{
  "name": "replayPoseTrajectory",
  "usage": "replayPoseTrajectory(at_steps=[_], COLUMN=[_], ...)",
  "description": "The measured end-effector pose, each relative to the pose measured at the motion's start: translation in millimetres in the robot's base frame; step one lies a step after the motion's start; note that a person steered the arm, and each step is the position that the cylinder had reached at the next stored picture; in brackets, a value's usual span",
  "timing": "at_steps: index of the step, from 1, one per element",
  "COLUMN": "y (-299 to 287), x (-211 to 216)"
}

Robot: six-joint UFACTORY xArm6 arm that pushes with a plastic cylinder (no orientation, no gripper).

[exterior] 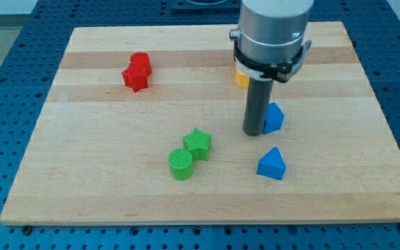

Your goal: Move the cube near to the hexagon

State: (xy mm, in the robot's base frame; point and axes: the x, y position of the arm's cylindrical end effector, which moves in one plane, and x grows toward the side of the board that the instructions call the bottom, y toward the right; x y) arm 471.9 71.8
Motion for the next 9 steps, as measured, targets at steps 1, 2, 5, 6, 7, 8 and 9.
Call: replayPoseTrajectory(at_steps=[1, 2, 5, 6, 7, 8, 9], y=[0, 2, 21, 9, 10, 10, 17], x=[16, 50, -30, -37, -41, -58, -59])
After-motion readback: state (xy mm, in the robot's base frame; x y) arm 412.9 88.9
